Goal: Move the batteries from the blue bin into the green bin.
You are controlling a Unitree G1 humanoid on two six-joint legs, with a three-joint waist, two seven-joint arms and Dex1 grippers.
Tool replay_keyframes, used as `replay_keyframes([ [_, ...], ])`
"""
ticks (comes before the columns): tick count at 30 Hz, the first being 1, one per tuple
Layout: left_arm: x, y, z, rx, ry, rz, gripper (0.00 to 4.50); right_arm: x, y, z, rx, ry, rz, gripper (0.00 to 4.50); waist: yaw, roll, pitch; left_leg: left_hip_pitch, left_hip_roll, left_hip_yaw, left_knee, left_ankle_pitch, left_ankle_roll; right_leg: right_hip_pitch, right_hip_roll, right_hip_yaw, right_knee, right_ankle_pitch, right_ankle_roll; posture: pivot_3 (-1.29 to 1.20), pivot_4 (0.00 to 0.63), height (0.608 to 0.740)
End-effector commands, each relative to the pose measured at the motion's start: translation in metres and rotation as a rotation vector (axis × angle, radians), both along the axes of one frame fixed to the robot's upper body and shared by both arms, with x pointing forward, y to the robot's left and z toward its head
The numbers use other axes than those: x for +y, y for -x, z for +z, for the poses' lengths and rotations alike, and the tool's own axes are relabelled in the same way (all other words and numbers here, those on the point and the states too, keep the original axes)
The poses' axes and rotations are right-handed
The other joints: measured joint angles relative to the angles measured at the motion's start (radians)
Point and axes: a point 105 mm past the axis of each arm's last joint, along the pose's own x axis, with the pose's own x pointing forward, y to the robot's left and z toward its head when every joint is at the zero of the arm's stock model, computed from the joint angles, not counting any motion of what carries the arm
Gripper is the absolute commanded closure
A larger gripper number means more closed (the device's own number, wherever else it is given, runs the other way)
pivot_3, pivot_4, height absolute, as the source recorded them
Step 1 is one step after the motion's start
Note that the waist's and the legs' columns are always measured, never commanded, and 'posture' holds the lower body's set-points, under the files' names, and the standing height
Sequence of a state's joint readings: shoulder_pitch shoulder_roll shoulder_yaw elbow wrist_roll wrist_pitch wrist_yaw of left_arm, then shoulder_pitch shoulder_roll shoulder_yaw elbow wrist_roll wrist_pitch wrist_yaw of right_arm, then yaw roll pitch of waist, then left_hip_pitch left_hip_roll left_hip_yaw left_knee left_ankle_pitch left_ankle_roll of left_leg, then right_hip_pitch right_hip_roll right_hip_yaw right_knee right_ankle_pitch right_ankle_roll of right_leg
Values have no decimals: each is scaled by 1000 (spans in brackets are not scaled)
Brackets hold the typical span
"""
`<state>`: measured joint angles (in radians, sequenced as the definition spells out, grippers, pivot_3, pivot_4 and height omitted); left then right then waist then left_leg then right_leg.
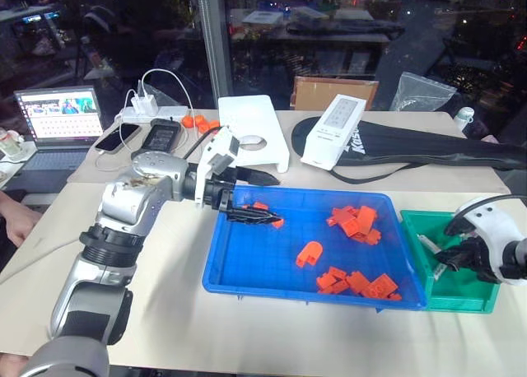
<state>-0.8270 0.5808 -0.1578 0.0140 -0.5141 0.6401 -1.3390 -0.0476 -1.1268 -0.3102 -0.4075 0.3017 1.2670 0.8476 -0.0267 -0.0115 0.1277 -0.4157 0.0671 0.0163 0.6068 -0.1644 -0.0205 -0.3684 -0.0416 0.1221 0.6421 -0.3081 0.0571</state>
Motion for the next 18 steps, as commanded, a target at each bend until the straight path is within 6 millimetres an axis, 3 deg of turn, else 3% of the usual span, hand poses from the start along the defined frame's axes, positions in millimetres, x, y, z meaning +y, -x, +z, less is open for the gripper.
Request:
replay_keyframes([
  [1,-1,2,12,-36,27,-5,0,-4,-1,21,-59,24,-3,2024,1,0,0,0,0,0,0,0,0,0,0,0,0,0,0,0,150,706],
  [7,1,-1,14,-52,32,25,0,-14,-1,56,-144,26,-20,33,5,0,0,0,0,0,0,0,0,0,0,0,0,0,0,0,150,706],
  [10,8,-12,16,-89,25,120,0,-6,-3,87,-261,-50,67,33,6,0,0,0,0,0,0,0,0,0,0,0,-1,0,0,0,150,706],
  [12,13,-17,16,-97,17,166,0,3,-1,97,-309,-84,160,33,5,0,0,0,0,0,0,0,0,0,0,0,-1,0,0,0,150,706],
  [16,27,-20,16,-161,25,245,0,11,2,95,-418,-45,294,33,8,0,0,0,0,-1,-1,0,0,1,0,-1,-1,0,0,0,150,706],
  [18,30,-24,16,-167,36,295,0,22,3,93,-462,-119,350,33,9,0,0,0,0,-1,0,0,0,2,0,-2,-1,0,0,0,150,706],
])
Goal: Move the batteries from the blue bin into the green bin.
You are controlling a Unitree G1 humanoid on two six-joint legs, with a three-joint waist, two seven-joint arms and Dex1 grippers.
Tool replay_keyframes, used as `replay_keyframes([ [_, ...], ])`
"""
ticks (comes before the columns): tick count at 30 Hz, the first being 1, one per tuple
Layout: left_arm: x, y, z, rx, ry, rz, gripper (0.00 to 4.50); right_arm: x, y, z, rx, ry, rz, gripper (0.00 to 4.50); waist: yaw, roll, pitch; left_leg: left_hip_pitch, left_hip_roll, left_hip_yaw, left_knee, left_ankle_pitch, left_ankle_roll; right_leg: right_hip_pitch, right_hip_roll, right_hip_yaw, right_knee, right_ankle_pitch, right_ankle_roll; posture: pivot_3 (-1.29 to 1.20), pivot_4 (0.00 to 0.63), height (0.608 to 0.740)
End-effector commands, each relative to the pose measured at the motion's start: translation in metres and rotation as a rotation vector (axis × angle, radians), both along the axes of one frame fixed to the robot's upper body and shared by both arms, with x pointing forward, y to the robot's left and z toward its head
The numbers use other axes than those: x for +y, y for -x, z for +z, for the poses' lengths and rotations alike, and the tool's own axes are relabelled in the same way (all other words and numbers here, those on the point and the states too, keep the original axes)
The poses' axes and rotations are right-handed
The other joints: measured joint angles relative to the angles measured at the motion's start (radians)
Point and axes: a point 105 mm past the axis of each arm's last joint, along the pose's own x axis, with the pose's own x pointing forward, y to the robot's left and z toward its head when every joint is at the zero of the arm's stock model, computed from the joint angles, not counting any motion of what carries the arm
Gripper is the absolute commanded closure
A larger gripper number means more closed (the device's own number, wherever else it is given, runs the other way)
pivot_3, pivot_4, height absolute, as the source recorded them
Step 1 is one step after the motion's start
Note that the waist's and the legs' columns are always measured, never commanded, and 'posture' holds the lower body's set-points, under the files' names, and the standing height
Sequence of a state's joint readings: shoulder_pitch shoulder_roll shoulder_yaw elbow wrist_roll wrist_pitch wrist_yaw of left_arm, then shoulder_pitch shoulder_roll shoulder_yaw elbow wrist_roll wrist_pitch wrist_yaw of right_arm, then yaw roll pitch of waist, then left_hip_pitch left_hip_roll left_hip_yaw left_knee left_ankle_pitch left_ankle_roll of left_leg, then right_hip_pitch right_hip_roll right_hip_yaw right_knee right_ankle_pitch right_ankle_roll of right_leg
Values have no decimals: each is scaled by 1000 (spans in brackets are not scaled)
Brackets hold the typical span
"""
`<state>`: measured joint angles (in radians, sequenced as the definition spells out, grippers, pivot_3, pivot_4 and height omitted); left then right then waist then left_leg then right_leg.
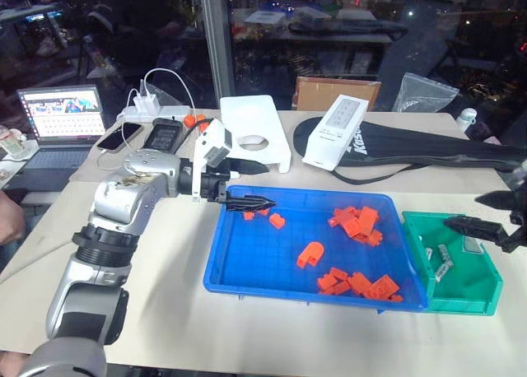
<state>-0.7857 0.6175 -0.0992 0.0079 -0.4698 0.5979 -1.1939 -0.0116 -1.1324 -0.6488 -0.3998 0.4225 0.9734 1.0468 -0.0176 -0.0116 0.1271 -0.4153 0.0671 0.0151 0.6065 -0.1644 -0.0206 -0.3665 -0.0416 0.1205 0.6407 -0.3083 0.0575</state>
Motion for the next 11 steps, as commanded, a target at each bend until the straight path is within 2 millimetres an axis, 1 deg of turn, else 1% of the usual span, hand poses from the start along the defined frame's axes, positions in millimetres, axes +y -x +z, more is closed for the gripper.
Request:
replay_keyframes([
  [1,9,-4,12,-76,26,82,0,17,2,14,-141,-44,119,33,0,0,0,0,0,0,1,0,0,0,0,0,0,0,0,0,150,706],
  [3,12,-6,12,-67,46,102,0,25,2,12,-166,-68,157,33,0,0,1,0,-1,0,1,0,0,0,0,1,1,0,0,0,150,706],
  [5,19,-11,20,-69,109,156,0,35,-2,9,-200,-106,181,33,1,0,0,0,-1,0,1,0,0,0,0,1,1,0,1,0,150,706],
  [7,25,-15,21,-70,120,193,0,36,-6,4,-204,-120,174,33,0,0,0,1,0,-1,1,0,0,1,0,0,1,0,0,0,150,706],
  [11,31,-11,12,-38,89,178,0,35,-9,-6,-187,-131,146,33,1,0,0,1,-1,-1,1,0,0,1,0,0,1,1,0,0,150,706],
])
